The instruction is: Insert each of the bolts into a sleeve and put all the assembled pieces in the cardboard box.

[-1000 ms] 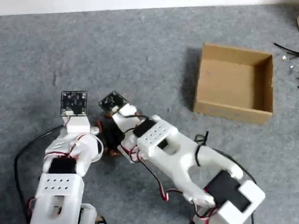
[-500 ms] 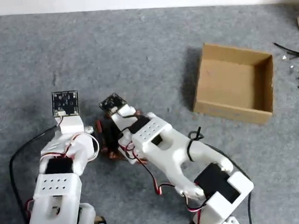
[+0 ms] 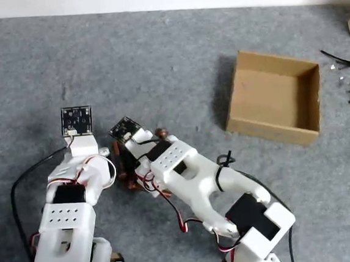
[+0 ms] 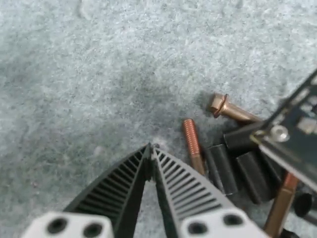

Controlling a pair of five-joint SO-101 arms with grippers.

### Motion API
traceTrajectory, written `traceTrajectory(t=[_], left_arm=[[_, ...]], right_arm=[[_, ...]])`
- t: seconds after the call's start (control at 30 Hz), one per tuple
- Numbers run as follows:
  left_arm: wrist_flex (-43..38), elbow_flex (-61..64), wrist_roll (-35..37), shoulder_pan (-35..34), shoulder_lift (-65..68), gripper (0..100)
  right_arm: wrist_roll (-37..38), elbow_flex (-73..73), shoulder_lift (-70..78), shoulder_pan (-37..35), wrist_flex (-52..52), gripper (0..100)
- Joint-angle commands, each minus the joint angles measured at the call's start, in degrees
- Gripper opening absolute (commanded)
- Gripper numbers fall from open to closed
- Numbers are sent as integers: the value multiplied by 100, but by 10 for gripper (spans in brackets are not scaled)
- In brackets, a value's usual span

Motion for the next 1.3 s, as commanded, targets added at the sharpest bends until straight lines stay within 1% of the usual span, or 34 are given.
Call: traceTrajectory(t=[0.0, 0.07, 0.1, 0.2, 0.47, 0.57, 0.67, 0.77, 0.87, 1.07, 1.27], left_arm=[[-70, -207, 53, -57, 4, 7], [-70, -207, 53, -57, 4, 7], [-70, -207, 53, -57, 4, 7], [-70, -207, 44, -57, 4, 7], [-70, -198, 35, -57, 4, 7], [-105, -189, 35, -48, 4, 7], [-105, -189, 35, -48, 4, 7], [-105, -189, 35, -40, 4, 7], [-105, -189, 35, -31, 4, 7], [-105, -189, 35, -31, 4, 7], [-105, -180, 35, -22, 4, 7]], right_arm=[[-211, 31, 119, -13, 215, 147], [-290, 31, 145, 136, 207, 52], [-202, 31, 154, 189, 207, 9], [53, 31, 154, 251, 207, 7], [35, 40, 110, 251, 207, 3], [26, 66, -163, 347, 198, 3], [18, 268, -963, 426, -22, 4], [-158, 1121, -2123, 655, -567, 4], [-158, 2009, -3380, 884, -1015, 4], [-176, 3090, -5578, 1130, -1244, 4], [-176, 4022, -7011, 1464, -1684, 4]])
